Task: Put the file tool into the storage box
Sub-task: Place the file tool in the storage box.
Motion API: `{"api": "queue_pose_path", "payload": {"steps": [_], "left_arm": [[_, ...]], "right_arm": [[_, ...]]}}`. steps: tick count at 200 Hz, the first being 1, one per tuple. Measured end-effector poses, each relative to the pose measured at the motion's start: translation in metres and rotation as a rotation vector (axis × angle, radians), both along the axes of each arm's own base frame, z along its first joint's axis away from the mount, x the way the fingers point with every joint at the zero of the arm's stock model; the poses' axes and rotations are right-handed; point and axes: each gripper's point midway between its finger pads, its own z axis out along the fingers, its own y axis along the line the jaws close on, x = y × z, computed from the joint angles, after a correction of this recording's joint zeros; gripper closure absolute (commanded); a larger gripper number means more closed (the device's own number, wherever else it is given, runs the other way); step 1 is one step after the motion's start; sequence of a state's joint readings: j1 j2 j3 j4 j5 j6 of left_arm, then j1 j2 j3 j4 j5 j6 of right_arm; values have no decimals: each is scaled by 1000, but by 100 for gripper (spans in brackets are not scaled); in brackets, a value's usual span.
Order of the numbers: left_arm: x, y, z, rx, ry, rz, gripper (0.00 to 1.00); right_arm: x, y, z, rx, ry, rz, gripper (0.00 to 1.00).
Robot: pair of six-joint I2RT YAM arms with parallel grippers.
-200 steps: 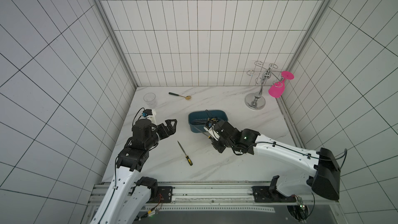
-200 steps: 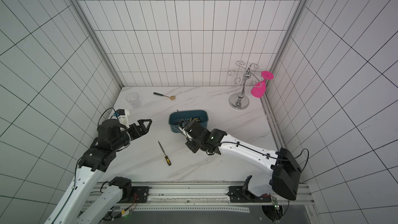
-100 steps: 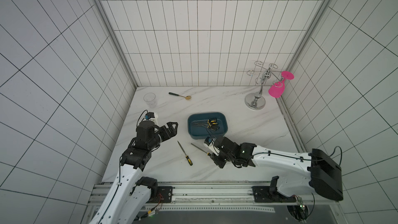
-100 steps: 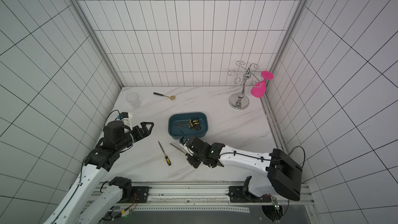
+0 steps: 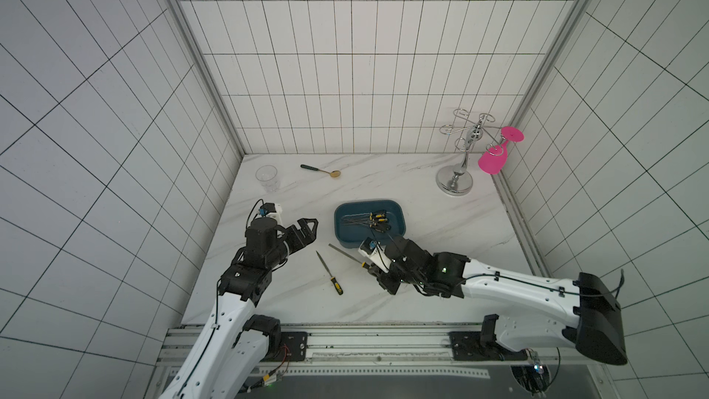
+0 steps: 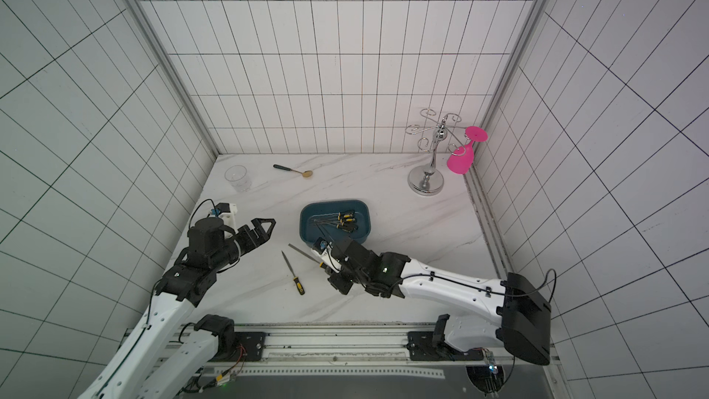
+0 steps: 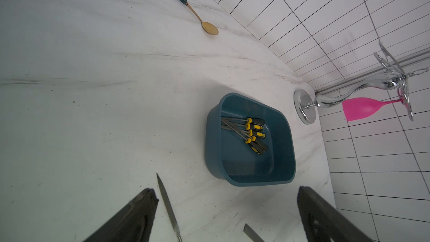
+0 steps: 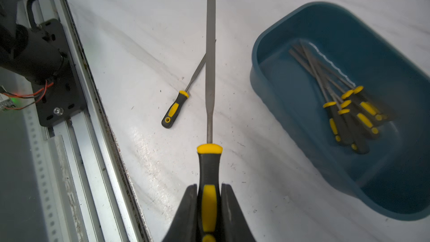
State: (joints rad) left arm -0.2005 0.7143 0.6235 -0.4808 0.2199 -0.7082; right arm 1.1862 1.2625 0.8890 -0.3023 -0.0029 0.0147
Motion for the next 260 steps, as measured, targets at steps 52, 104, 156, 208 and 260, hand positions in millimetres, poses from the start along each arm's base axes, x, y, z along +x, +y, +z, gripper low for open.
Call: {"api": "queue_pose_path", "payload": {"steps": [52, 104, 156, 208, 260], "left_arm": [[14, -23, -5, -77, 15, -48, 2], [23, -31, -28, -73, 86, -68, 2], [23, -30, -36, -70, 83, -67, 2], [22, -19, -51, -29, 115, -10, 2], [23, 8, -22, 6, -2, 103, 2]], "right_arm": [[66, -16, -15, -132, -42, -53, 100], [114, -27, -54, -246, -8, -79, 100], [141, -22, -68, -278, -3, -65, 82], [155, -10, -56, -251, 9, -98, 14], [150, -9, -1, -96, 5, -192, 1]]}}
